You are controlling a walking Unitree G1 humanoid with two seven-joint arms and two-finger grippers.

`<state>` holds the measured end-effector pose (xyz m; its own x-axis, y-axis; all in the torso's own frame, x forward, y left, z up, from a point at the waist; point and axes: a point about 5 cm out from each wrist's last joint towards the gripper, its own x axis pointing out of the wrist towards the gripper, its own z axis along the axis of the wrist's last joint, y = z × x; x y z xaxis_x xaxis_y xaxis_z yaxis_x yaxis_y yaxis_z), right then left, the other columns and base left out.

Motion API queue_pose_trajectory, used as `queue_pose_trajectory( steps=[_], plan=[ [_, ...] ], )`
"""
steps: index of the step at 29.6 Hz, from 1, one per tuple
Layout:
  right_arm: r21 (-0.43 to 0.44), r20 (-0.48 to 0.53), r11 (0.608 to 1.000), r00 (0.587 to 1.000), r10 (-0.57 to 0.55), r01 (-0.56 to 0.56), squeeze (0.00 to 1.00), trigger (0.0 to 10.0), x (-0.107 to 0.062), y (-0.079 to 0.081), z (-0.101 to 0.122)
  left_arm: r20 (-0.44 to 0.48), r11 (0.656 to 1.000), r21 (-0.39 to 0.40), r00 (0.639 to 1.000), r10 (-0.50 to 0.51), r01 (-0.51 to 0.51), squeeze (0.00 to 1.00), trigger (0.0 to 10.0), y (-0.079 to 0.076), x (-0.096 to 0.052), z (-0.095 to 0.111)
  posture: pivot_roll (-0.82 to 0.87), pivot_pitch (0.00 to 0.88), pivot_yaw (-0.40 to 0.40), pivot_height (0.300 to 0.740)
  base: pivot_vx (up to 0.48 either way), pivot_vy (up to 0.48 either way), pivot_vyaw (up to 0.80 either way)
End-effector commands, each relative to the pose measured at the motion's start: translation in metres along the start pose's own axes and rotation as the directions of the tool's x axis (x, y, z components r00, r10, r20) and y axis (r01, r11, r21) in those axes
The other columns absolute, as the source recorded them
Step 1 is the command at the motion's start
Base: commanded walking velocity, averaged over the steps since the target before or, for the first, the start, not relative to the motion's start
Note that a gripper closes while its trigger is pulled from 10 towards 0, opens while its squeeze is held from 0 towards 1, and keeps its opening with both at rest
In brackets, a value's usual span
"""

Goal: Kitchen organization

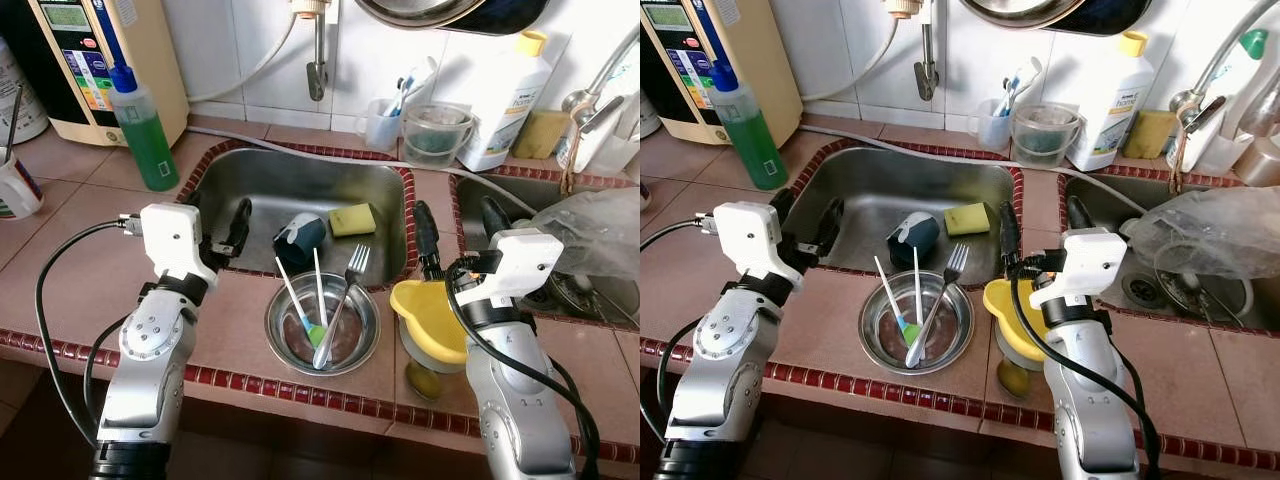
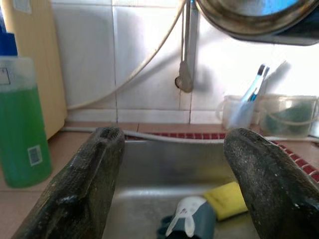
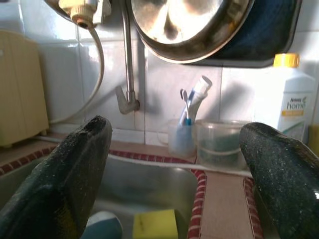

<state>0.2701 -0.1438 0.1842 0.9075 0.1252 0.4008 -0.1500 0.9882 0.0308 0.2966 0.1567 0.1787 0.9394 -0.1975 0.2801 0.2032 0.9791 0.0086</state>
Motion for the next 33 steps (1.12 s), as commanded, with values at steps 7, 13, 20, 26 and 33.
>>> queue_pose_trajectory(
  steps=[7,13,20,26,33],
  plan=[
    [-0.006,0.007,1.000,1.000,0.008,-0.008,0.00,10.0,0.0024,-0.0017,0.0002,0.015,1.000,0.002,1.000,-0.018,0.018,0.00,10.0,-0.0026,0.0011,0.0040,-0.12,0.025,0.001,0.740,0.000,-0.397,0.00],
    [-0.004,0.006,1.000,1.000,0.011,-0.011,0.00,10.0,0.0031,-0.0015,0.0001,0.015,1.000,-0.003,1.000,-0.019,0.019,0.00,10.0,-0.0024,0.0016,0.0037,-0.12,0.024,-0.001,0.740,0.000,-0.458,0.00],
    [-0.003,0.008,1.000,1.000,0.013,-0.013,0.00,10.0,0.0033,-0.0020,0.0002,0.016,1.000,-0.009,1.000,-0.020,0.021,0.00,10.0,-0.0030,0.0024,0.0039,-0.12,0.020,-0.001,0.740,0.000,-0.480,0.00],
    [0.001,0.010,1.000,1.000,0.015,-0.015,0.00,10.0,0.0037,-0.0015,0.0003,0.017,1.000,-0.013,1.000,-0.021,0.022,0.00,10.0,-0.0034,0.0036,0.0042,-0.12,0.017,-0.002,0.740,0.000,-0.480,0.00],
    [0.001,0.007,1.000,1.000,0.021,-0.021,0.00,10.0,0.0031,-0.0020,0.0000,0.005,0.999,-0.032,1.000,-0.023,0.023,0.00,10.0,-0.0047,0.0042,0.0018,-0.13,0.013,-0.002,0.740,0.000,-0.130,0.00]
  ],
)
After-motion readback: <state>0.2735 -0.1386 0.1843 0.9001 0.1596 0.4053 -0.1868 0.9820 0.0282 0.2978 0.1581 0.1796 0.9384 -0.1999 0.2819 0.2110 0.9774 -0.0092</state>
